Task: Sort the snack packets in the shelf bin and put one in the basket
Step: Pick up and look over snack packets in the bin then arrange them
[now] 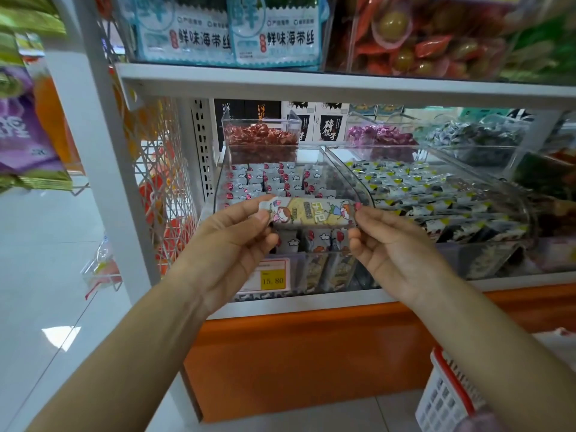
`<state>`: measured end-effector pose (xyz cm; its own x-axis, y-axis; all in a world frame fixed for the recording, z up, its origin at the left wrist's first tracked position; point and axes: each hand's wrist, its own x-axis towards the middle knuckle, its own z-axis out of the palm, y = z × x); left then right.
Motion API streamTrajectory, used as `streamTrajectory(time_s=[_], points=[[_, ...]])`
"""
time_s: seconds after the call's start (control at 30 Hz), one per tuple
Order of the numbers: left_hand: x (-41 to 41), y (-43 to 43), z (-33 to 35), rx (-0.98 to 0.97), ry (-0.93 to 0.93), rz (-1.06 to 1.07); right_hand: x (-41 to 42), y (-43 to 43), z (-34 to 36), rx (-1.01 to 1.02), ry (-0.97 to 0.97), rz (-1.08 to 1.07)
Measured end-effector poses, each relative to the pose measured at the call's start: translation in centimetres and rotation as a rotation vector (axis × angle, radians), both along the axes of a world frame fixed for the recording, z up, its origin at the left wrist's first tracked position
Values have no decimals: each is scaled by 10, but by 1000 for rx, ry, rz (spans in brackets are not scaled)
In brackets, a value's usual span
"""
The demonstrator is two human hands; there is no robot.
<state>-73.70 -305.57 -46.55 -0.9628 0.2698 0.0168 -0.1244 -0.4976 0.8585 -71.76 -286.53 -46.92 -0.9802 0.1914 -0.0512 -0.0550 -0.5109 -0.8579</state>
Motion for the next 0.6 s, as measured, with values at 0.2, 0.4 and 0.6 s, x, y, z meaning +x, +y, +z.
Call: streamTrajectory(time_s=[0.2,0.4,0.6], points=[[-4,-4,-2,11,-98,114,-2,-1,-1,-23,43,59],[-3,-6,-3,-1,-105,117,-1,-1,-3,69,78,14],[0,-4,-2,-248,85,54,2,-1,-2,195,95,-41]])
